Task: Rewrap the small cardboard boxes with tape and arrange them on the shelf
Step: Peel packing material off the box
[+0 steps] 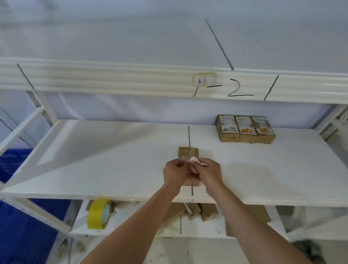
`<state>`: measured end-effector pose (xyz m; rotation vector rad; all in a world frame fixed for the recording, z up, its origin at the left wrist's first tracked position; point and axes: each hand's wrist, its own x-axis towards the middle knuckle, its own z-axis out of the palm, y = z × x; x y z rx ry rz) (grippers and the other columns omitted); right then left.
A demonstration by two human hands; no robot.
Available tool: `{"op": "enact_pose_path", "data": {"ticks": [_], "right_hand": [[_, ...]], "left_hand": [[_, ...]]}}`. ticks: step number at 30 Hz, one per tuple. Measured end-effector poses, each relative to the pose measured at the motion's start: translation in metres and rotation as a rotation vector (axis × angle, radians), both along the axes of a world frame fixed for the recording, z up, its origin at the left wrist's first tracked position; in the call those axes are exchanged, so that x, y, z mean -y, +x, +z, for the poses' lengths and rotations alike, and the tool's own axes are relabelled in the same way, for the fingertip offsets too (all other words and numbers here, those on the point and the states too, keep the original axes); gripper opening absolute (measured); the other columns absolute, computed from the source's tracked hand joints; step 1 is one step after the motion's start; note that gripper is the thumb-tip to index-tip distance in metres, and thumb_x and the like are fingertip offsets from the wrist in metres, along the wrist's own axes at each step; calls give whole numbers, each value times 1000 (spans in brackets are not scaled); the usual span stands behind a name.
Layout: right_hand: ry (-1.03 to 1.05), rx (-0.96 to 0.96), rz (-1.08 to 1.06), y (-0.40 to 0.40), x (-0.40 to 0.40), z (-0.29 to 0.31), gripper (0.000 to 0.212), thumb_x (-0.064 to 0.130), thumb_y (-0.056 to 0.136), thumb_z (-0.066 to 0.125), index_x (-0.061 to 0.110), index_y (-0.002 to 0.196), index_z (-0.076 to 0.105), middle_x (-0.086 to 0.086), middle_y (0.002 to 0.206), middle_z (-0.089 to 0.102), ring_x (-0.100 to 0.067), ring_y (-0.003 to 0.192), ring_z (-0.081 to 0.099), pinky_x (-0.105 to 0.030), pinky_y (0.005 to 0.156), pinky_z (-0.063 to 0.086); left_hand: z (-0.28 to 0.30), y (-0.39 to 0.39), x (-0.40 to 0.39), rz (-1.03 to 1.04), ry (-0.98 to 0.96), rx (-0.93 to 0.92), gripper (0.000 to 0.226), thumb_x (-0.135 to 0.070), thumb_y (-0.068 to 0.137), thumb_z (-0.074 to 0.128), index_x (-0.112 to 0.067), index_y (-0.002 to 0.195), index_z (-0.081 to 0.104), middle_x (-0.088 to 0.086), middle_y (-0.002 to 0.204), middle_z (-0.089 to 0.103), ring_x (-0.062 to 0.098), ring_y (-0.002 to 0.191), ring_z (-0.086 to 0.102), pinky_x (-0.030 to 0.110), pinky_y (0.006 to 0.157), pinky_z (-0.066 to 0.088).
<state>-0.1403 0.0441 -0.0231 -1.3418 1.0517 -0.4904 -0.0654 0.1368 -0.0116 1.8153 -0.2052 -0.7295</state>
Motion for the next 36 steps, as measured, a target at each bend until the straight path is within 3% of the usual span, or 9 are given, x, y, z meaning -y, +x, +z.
{"op": "enact_pose_path", "data": {"ticks": [5, 9, 14, 17, 20, 24, 26, 31, 36], "right_hand": [[21, 19, -42, -62, 53, 9, 12, 18, 90, 76, 15, 101, 77, -11, 85, 75, -21, 62, 66, -38, 64, 63], [72, 9, -14, -101, 92, 7, 13, 17, 96, 68, 11, 95, 80, -12, 90, 76, -24, 68, 66, -41, 73, 64], [8, -110, -76, -139, 134, -9, 9, 13, 95, 68, 6, 97, 74, -13, 94, 74, -24, 69, 73, -39, 68, 64], [6, -195, -126, -156, 153, -19, 16, 15, 91, 74, 0, 88, 69, -15, 88, 73, -24, 64, 73, -43, 69, 64], [22, -234, -181, -165, 170, -27, 23, 21, 89, 77, 1, 89, 65, -14, 82, 73, -24, 60, 72, -44, 67, 64], [42, -316, -229, -172, 188, -35, 18, 14, 91, 74, 0, 99, 65, -15, 84, 71, -23, 61, 71, -27, 49, 59], [61, -340, -231, -172, 194, -40, 14, 3, 92, 70, -2, 104, 67, -17, 90, 70, -25, 64, 71, -27, 47, 58], [119, -430, -237, -169, 196, -47, 17, -9, 94, 57, -6, 108, 66, -21, 94, 67, -28, 61, 68, -25, 38, 53], [-8, -608, -143, -163, 191, -50, 15, 7, 96, 64, -6, 96, 71, -18, 90, 70, -17, 58, 60, -14, 29, 36]], "left_hand": [[5, -47, 65, -103, -15, 9, 10, -10, 96, 64, -10, 91, 73, 2, 75, 71, 19, 65, 65, 39, 74, 61], [1, -83, 108, -143, 14, -32, 8, -11, 92, 69, -7, 98, 72, 8, 86, 74, 26, 70, 73, 45, 74, 63], [-11, -113, 149, -254, 73, -34, 16, -4, 94, 60, -10, 99, 75, 8, 94, 75, 19, 65, 68, 34, 71, 62], [-23, -127, 167, -385, 99, -46, 36, 7, 95, 45, -7, 114, 73, 9, 108, 72, 22, 75, 67, 35, 75, 60], [-32, -138, 182, -543, 162, -11, 48, 9, 94, 40, -11, 127, 69, 10, 129, 65, 30, 107, 67, 38, 93, 57], [-38, -151, 194, -657, 244, 28, 54, 8, 96, 38, -16, 140, 58, 7, 148, 51, 28, 127, 56, 28, 102, 49], [-41, -157, 196, -698, 281, 25, 53, 3, 99, 36, -17, 145, 53, 7, 152, 46, 26, 131, 52, 23, 100, 45], [-45, -157, 197, -758, 288, 16, 56, 2, 98, 34, -19, 148, 50, 11, 149, 48, 31, 129, 53, 35, 108, 46], [-34, -145, 176, -695, 250, -5, 51, -1, 98, 40, -18, 144, 55, 10, 151, 48, 28, 128, 55, 27, 96, 50]]}}
